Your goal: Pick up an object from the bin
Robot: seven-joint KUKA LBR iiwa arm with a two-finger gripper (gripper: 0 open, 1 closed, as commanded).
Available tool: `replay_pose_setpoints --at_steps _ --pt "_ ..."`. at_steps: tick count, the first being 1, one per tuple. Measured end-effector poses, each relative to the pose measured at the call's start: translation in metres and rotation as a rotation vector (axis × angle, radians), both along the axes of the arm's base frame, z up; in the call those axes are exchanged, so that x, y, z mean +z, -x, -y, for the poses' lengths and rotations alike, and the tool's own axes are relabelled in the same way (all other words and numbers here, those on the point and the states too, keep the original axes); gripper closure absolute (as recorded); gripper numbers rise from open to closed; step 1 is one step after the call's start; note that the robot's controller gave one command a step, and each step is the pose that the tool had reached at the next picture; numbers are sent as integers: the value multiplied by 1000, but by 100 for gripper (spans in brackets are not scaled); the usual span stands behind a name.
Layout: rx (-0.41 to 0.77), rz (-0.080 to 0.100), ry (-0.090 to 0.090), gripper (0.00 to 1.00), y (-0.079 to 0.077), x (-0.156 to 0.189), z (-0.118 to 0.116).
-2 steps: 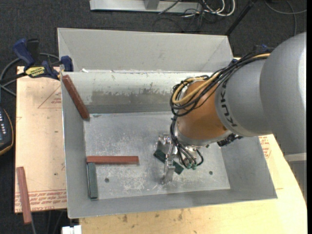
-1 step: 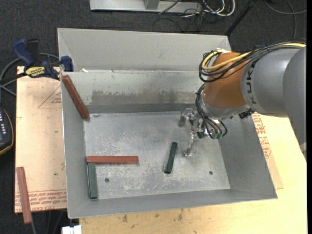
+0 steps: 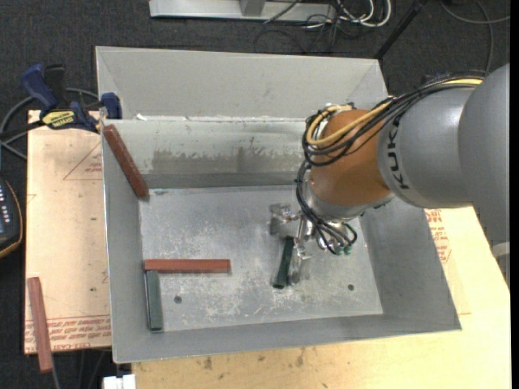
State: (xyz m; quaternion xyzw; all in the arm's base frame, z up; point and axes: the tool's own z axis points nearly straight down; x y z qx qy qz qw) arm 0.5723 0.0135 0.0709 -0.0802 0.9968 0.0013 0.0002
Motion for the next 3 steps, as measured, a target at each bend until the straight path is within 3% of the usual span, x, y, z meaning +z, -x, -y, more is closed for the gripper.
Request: replay_pose_setpoints --at_steps 1,2,3 --pt "-2 2 1 100 -1 0 1" --pt "52 14 0 100 -44 143 -41" --pt "50 4 1 0 -42 138 -40"
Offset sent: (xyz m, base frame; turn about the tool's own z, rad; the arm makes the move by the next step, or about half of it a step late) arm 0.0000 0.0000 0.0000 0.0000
